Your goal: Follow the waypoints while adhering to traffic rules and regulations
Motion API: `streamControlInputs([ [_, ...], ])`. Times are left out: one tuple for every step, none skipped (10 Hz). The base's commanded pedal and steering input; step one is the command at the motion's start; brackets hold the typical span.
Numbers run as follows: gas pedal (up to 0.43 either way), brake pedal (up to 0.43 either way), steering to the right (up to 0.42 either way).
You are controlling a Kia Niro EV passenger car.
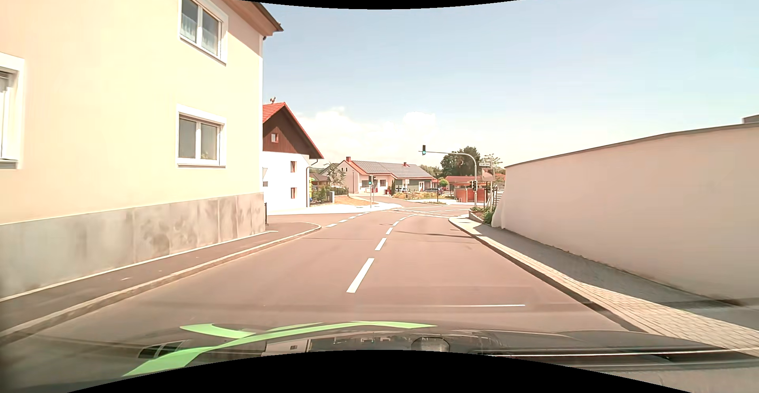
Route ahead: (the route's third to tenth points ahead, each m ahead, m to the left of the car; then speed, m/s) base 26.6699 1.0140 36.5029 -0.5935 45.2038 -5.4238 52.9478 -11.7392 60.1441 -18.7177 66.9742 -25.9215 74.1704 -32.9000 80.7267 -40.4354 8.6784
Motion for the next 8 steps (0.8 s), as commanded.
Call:
streamControlInputs([
  [0.138, 0.000, -0.024],
  [0.130, 0.000, -0.022],
  [0.098, 0.000, -0.017],
  [0.098, 0.000, -0.010],
  [0.098, 0.000, -0.006],
  [0.098, 0.000, -0.006],
  [0.098, 0.000, -0.001],
  [0.110, 0.000, 0.010],
])
